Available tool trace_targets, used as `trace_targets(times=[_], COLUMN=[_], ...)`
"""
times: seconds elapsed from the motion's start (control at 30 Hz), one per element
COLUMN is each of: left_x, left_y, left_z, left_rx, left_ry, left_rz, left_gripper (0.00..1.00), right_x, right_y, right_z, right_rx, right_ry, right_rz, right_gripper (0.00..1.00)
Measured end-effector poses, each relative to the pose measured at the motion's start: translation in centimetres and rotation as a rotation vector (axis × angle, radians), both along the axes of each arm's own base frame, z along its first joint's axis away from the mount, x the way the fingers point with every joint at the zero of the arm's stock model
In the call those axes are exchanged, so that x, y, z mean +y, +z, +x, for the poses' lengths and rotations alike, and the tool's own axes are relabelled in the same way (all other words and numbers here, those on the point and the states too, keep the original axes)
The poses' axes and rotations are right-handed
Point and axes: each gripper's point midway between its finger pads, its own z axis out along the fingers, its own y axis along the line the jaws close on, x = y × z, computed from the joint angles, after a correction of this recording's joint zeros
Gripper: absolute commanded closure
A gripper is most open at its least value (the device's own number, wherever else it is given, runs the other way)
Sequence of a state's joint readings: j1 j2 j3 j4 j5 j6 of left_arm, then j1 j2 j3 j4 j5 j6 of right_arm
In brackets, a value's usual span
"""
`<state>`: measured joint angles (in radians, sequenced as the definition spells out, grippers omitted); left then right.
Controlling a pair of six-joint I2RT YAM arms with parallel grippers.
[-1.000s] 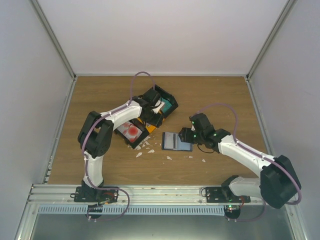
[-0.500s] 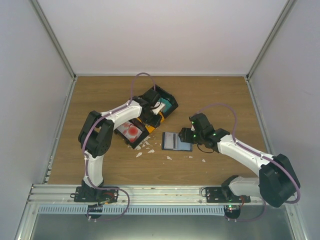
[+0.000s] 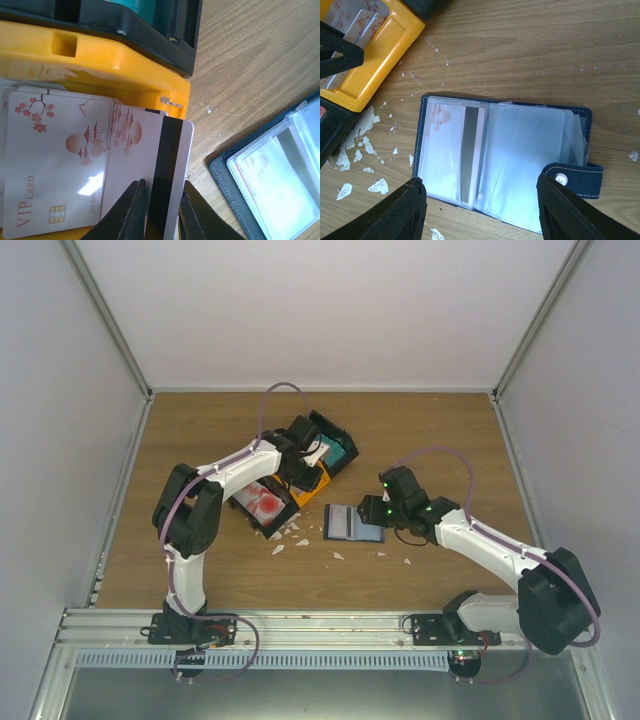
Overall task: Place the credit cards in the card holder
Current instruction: Pick up the credit card from the storage box.
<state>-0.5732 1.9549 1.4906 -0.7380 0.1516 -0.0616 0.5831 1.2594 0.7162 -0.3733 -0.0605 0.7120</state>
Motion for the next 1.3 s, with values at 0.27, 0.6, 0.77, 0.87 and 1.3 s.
trace_targets(times=[0.27,0.6,0.77,0.87,1.3], left_x=[0.0,0.2,0.3,0.5,2.2], left_y=[0.2,0.7,1.8,2.5,11.7], left_z=[0.1,0.2,0.4,0.6,0.0], left_rx=[-0.005,-0.020,-0.046,-0.069,-0.300], left_ry=[0.007,0.014,0.018,0.026,0.121], left_rz=[-0.002,0.001,-0.004,-0.001,-0.124], left_gripper=[0.86,0.90,0.94,0.99,1.00], right_x=[0.0,0.0,-0.1,-0.1,2.2], right_y=[0.0,0.0,0.0,0.0,4.5], right_z=[0.0,0.0,0.0,0.0,1.5], right_rx=[0.000,0.000,0.000,0.000,-0.113], right_ry=[0.000,-0.001,-0.002,-0.002,0.043], right_rz=[0.000,0.000,0.000,0.000,0.130], right_gripper=[0.39,0.39,0.39,0.39,0.32])
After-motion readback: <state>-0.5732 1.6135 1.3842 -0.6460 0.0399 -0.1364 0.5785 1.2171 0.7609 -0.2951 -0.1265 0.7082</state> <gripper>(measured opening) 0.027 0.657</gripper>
